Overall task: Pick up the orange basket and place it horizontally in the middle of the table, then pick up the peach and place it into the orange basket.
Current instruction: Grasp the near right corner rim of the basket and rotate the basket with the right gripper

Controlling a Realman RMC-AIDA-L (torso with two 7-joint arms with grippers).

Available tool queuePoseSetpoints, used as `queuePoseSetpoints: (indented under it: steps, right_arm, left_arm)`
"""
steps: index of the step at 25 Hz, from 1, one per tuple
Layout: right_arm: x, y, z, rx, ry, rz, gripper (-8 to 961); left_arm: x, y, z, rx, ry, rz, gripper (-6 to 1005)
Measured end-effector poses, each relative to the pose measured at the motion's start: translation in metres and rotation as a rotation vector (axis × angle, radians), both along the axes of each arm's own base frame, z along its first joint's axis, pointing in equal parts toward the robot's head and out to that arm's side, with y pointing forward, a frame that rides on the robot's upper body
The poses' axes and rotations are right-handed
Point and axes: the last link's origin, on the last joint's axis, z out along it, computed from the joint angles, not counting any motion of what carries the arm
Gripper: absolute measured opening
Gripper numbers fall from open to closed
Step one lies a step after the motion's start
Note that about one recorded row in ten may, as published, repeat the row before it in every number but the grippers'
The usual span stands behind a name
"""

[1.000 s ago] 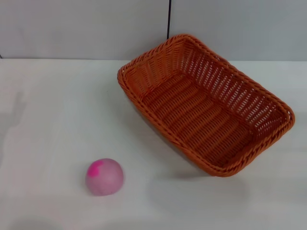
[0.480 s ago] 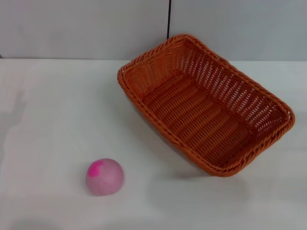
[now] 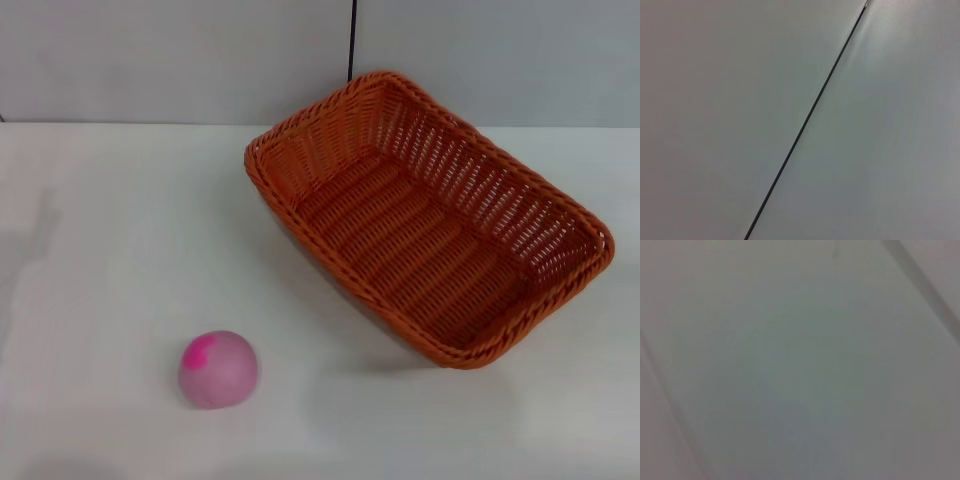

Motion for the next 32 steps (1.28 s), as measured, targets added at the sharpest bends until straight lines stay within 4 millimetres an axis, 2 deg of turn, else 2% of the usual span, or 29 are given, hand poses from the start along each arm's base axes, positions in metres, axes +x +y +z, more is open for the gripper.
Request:
queuePoseSetpoints:
  steps: [1, 2, 6, 9, 13, 16, 17, 21, 32]
  right_arm:
    - [-0.014, 0.015, 0.012, -0.146, -0.06, 0.014, 493]
    - [-0.014, 0.015, 0.012, -0.146, -0.06, 0.014, 493]
    - [-0.051, 0.042, 0.029, -0.409, -0.222, 0.012, 492]
    - [-0.075, 0.059, 0.032, -0.55, -0.323, 0.01, 492]
    - [-0.098, 0.081, 0.017, -0.733, -0.503, -0.017, 491]
    - [-0.111, 0.094, -0.009, -0.868, -0.696, -0.06, 491]
    - [-0.111, 0.094, -0.009, -0.868, -0.696, -0.06, 491]
    - [-0.117, 0.101, -0.033, -0.923, -0.818, -0.098, 490]
    - [-0.117, 0.102, -0.057, -0.962, -0.897, -0.128, 489]
  left_arm:
    - [0.0, 0.0, 0.0, -0.001, 0.001, 0.002, 818]
    - [0.0, 0.0, 0.0, -0.001, 0.001, 0.002, 817]
    - [0.0, 0.0, -0.001, -0.009, 0.003, 0.0, 816]
    - [0.001, -0.001, -0.004, -0.024, 0.006, -0.006, 814]
    - [0.001, -0.001, -0.004, -0.027, 0.007, -0.006, 812]
    - [0.0, -0.001, -0.004, -0.027, 0.007, -0.005, 811]
    - [0.0, -0.001, -0.004, -0.027, 0.007, -0.005, 811]
    - [-0.001, -0.001, -0.005, -0.032, 0.006, 0.004, 809]
    - [-0.003, -0.003, -0.006, -0.036, 0.005, 0.016, 804]
